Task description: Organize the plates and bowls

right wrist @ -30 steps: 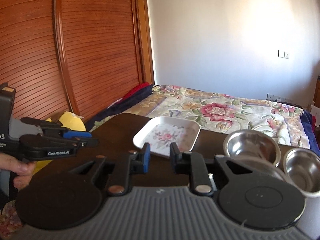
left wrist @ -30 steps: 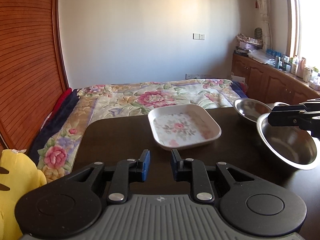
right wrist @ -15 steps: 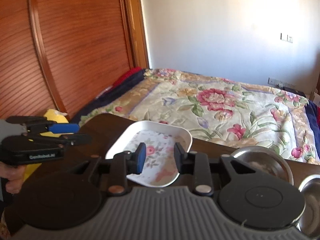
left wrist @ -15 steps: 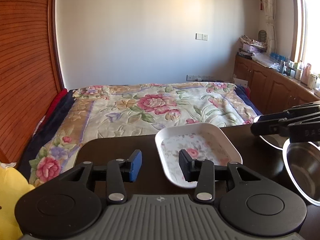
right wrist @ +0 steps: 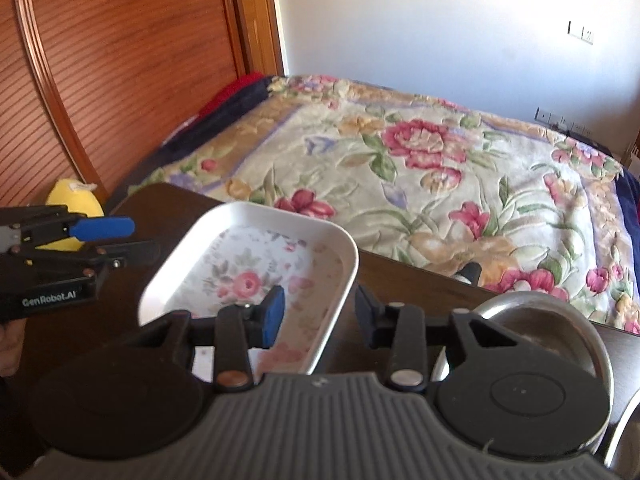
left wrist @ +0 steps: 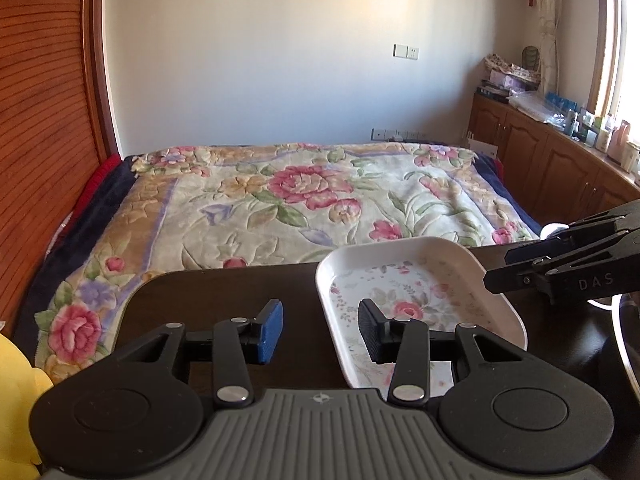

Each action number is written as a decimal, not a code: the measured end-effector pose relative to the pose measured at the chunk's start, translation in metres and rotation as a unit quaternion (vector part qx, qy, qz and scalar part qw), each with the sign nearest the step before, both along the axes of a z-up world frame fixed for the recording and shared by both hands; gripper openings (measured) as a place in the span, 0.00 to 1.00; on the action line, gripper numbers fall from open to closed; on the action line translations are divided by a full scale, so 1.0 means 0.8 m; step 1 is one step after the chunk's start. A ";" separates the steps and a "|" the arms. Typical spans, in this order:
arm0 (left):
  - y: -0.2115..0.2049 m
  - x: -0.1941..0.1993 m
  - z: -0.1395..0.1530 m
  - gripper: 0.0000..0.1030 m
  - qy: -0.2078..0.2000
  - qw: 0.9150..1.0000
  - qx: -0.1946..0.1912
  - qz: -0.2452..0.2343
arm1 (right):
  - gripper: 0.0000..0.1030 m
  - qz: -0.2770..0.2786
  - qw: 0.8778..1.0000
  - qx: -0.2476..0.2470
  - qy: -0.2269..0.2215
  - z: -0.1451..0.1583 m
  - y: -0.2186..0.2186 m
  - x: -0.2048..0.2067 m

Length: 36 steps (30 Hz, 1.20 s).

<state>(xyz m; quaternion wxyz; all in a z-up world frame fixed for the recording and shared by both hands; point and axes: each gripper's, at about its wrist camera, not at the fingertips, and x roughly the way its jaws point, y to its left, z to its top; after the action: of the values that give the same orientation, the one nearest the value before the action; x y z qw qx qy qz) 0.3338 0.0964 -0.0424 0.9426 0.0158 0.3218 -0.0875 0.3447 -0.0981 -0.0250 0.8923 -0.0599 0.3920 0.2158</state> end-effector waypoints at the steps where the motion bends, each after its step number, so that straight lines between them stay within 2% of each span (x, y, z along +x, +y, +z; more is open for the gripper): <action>1: 0.000 0.003 -0.003 0.42 0.003 1.000 0.000 0.000 | 0.39 0.000 1.000 -0.004 0.004 -0.002 0.000 0.003; 6: 0.001 0.011 -0.014 0.33 0.016 1.000 -0.002 -0.002 | 0.37 0.007 1.000 -0.015 0.022 -0.009 0.001 0.015; 11: -0.004 0.013 -0.022 0.23 0.025 1.000 -0.002 -0.007 | 0.28 0.014 0.999 -0.025 0.035 -0.016 0.001 0.020; 16: -0.005 0.015 -0.028 0.19 0.033 0.999 -0.005 -0.009 | 0.25 0.020 0.998 -0.029 0.044 -0.020 0.002 0.023; 18: -0.005 0.016 -0.029 0.19 0.035 0.999 -0.006 -0.010 | 0.20 0.023 0.998 -0.029 0.049 -0.021 0.003 0.025; 28: -0.006 0.019 -0.035 0.19 0.043 0.999 -0.011 -0.011 | 0.19 0.035 0.997 -0.032 0.052 -0.023 0.006 0.026; 30: -0.006 0.019 -0.036 0.16 0.044 0.999 -0.013 -0.012 | 0.14 0.039 0.997 -0.031 0.053 -0.024 0.006 0.026; 31: -0.006 0.018 -0.036 0.13 0.046 0.999 -0.016 -0.014 | 0.13 0.040 0.997 -0.029 0.054 -0.024 0.006 0.027; 36: -0.005 0.012 -0.031 0.11 0.053 0.998 -0.017 -0.004 | 0.13 0.040 0.997 -0.019 0.060 -0.024 0.004 0.024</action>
<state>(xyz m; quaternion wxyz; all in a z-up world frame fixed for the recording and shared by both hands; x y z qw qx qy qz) 0.3431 0.0924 -0.0675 0.9242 -0.0037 0.3693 -0.0974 0.3643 -0.0949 -0.0441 0.8566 -0.0792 0.4457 0.2476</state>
